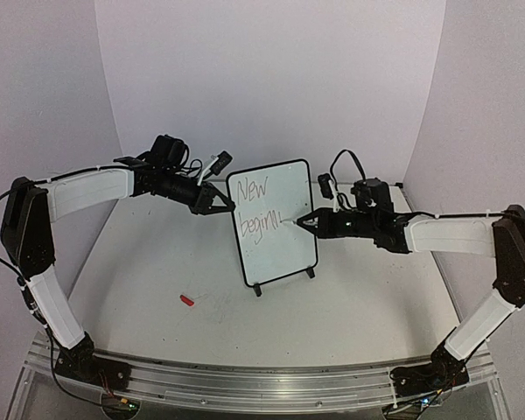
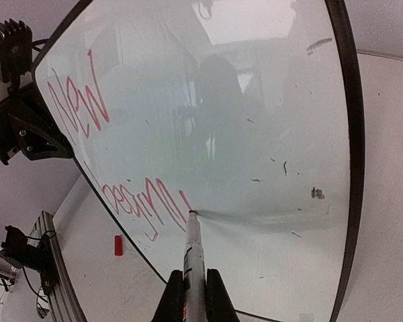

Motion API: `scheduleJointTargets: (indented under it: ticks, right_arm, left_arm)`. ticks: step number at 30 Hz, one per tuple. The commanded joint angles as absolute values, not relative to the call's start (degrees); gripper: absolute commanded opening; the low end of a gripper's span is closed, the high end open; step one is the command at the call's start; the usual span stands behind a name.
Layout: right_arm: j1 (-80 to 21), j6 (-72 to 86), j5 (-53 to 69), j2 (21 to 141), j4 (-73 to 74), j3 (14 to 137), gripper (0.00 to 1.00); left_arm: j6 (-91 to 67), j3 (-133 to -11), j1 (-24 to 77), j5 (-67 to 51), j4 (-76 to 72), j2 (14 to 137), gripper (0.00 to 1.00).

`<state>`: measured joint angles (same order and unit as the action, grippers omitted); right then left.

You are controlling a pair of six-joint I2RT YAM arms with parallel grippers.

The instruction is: Write a sentence on the whiteboard

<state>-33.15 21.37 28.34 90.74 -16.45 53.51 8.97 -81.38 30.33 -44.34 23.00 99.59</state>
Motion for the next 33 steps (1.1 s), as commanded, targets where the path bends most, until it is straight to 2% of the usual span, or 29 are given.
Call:
scheduleJointTargets:
  ticks: [1, 10, 33]
  right_arm:
    - [-33.1, 21.9, 27.0, 88.8, -17.5, 53.2, 0.0]
    - [-33.1, 23.1, 30.7, 84.6, -21.2, 53.7, 0.0]
    - [-33.1, 22.4, 26.0, 91.5, -20.1, 58.3, 0.0]
  left_arm:
    - [11.3, -81.7, 32.0, -43.0, 28.2, 99.9, 0.0]
    - [11.4, -81.7, 32.1, -43.0, 28.2, 100.0, 0.0]
    - [11.4, -81.8, 32.2, -43.0, 28.1, 100.4, 0.0]
